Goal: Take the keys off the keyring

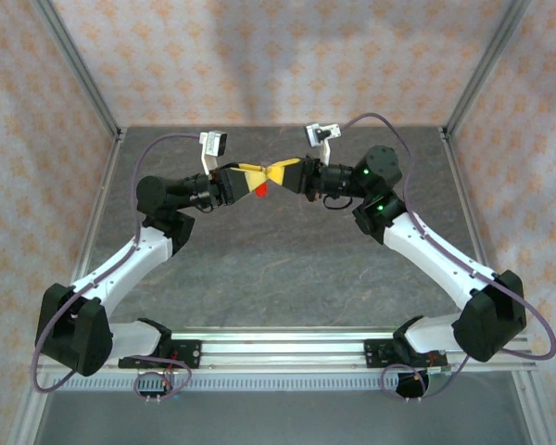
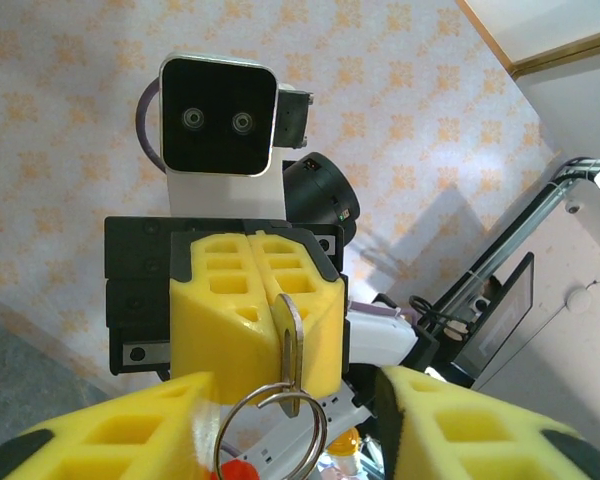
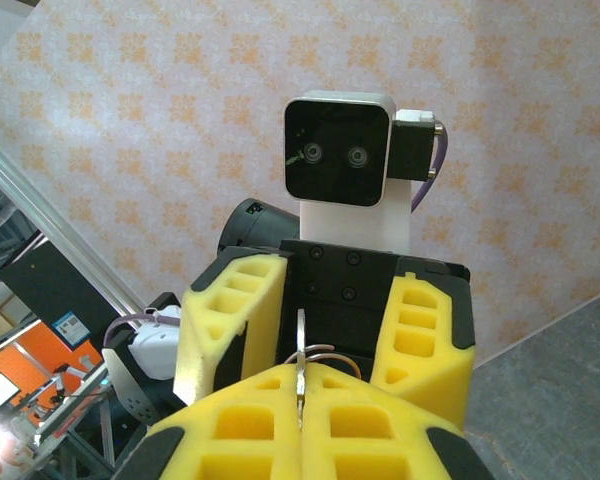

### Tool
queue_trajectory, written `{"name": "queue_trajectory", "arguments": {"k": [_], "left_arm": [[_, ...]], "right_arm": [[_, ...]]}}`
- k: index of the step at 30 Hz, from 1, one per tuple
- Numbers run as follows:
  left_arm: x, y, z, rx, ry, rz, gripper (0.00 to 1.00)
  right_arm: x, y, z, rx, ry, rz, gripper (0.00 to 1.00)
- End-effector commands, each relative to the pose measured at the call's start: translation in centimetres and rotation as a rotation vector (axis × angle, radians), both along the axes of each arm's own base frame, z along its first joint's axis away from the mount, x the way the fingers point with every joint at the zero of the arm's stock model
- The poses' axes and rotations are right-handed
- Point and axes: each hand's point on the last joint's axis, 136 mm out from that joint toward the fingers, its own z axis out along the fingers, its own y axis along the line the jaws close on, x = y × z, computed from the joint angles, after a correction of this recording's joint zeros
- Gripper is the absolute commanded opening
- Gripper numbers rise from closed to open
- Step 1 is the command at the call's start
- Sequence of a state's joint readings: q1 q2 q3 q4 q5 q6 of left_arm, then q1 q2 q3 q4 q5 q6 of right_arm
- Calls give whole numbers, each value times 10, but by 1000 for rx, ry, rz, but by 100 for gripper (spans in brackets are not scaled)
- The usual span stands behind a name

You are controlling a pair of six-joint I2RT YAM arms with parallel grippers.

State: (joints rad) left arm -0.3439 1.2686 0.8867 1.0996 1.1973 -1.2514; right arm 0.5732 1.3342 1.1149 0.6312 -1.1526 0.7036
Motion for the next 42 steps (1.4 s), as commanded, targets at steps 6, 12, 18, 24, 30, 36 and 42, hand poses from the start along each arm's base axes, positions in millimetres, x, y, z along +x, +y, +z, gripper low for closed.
{"name": "queue_trajectory", "arguments": {"k": [6, 12, 18, 24, 30, 36, 42], "left_arm": [[-6, 5, 14, -37, -76, -4, 27], [-3, 11, 20, -74, -74, 1, 16], [0, 14, 23, -99, -73, 14, 0], [5, 20, 26, -144, -65, 44, 0], [11, 21, 27, -168, -52, 56, 0], [14, 20, 24, -168, -46, 62, 0], [15, 20, 18, -144, -41, 80, 0]], "right_arm": [[-9, -6, 21, 46, -76, 13, 0], [-10, -7, 17, 35, -77, 3, 0], [-11, -11, 15, 24, -90, -24, 0], [-14, -19, 8, 26, -148, -94, 0], [-34, -16, -2, 1, -284, -175, 0], [-34, -12, -11, 25, -298, -264, 0], [-25, -19, -4, 17, -288, -331, 0]]}}
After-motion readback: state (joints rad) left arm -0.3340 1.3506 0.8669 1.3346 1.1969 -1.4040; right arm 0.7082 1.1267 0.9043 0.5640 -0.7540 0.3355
